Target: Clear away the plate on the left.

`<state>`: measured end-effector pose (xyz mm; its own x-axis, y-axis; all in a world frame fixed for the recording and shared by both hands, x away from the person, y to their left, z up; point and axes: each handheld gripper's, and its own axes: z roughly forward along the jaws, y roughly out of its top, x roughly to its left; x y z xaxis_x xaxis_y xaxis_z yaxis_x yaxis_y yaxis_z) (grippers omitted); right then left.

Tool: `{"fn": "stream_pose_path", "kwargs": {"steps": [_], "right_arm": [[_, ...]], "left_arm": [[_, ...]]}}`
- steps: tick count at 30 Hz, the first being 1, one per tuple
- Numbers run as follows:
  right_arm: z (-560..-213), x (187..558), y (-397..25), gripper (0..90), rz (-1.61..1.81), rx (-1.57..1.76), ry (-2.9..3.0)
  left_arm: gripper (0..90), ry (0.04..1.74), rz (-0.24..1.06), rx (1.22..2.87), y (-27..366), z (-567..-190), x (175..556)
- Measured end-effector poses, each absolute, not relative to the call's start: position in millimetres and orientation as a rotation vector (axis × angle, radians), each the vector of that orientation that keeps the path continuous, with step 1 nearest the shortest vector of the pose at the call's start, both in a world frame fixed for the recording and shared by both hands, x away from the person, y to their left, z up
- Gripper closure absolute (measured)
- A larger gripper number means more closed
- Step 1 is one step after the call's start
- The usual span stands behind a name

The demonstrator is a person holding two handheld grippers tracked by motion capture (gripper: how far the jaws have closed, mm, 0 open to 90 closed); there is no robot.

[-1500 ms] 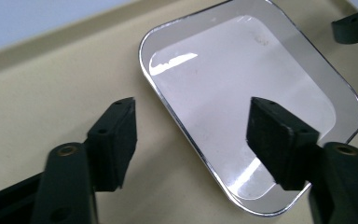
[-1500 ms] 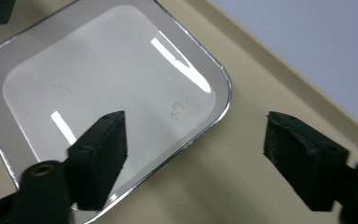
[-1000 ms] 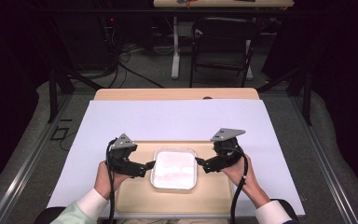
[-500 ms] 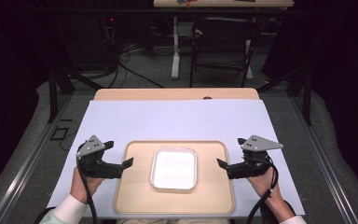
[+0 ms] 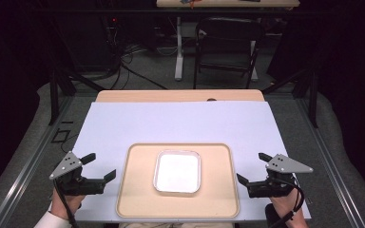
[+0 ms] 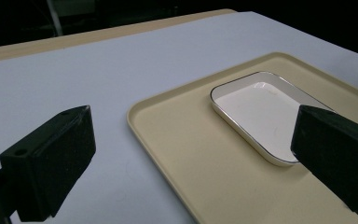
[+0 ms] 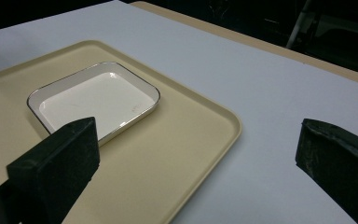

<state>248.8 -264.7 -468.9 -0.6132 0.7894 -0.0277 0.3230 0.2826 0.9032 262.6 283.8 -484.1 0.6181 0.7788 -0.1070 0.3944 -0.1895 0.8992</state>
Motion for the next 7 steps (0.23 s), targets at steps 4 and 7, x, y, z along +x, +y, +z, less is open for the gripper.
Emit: {"fn": "stream_pose_path", "kwargs": {"steps": [4, 7], "right_arm": [[-471.9, 248.6, -264.5, 0.0, 1.279, 1.008, 2.088], [-472.6, 248.6, -264.9, 0.0, 1.268, 1.027, 2.083]], "left_arm": [[0.0, 0.967, 0.46, 1.779, 287.8, -486.5, 261.8], [0.1, 0.975, 0.442, 1.775, 288.3, -487.9, 263.2]]}}
